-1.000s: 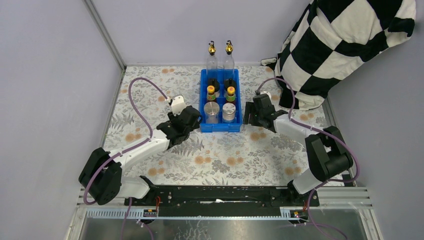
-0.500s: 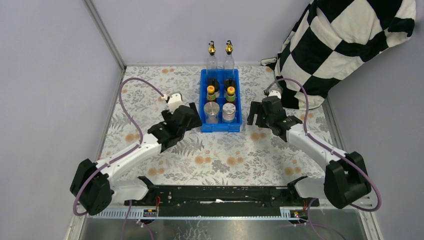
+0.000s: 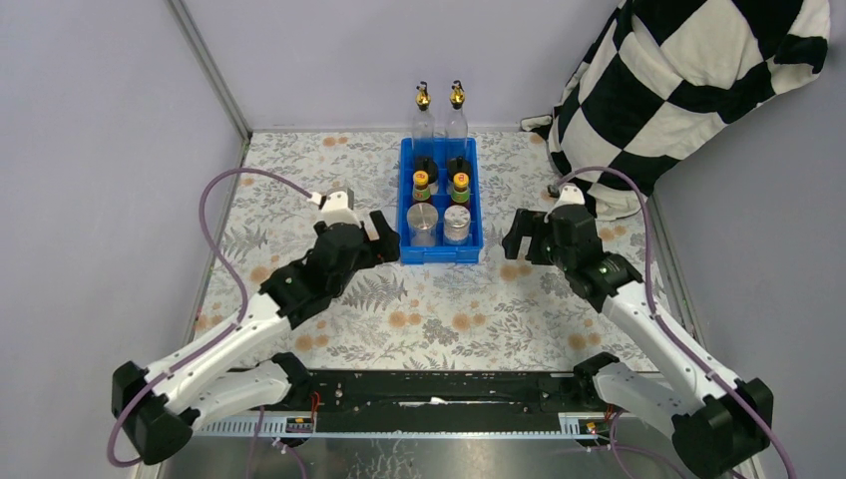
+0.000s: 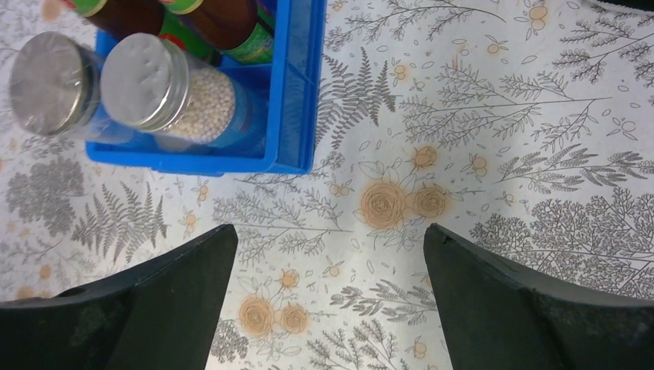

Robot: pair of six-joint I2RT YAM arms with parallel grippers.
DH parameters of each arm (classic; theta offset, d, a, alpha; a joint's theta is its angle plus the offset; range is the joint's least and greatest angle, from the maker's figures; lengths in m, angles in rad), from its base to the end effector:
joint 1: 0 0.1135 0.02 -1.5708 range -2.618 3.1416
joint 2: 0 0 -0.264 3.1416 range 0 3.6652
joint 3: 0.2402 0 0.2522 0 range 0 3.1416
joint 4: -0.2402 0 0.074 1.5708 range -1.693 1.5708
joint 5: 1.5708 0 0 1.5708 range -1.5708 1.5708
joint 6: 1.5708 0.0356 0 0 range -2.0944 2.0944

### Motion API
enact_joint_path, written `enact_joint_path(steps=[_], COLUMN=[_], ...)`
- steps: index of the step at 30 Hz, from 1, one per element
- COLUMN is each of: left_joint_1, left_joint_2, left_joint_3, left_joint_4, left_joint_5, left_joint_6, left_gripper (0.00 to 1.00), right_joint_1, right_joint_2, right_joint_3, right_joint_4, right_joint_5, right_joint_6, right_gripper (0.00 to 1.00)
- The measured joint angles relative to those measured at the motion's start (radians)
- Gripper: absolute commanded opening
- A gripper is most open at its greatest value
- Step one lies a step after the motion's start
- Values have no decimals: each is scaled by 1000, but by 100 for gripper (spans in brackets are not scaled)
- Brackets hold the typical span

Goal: Organize the condiment bottles
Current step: Reset both arms

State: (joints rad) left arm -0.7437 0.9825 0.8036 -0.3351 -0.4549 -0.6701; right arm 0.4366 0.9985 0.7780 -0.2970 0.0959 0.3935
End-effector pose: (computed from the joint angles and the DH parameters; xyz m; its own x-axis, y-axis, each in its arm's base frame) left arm 0.1707 -0.1357 0.2965 -0.4864 -0.3106 -0.8167 0.0312 0.9279 -0.3715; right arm 0.2047 0.0918 0.2863 -0.5465 0.1662 -0.8208 -0.1472 0.9458 0.2895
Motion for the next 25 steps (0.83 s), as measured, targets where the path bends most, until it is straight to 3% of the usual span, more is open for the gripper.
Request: enact_joint_path(steps=[13,25], left_joint_1=[-108,-113], left_joint_2=[-275,-361], left_joint_3=[-130,-129], left_joint_4=[-1,0], left_joint_5=[10,-5], left_joint_6=[16,53], left_gripper=[99,99], right_joint_1=[1,1], right_joint_2=[-294,-344], right_joint_3=[-61,-63], right_joint_4=[-73,-72], right_joint_5=[-66,-63], right_joint_6=[4,4], right_gripper=[100,100])
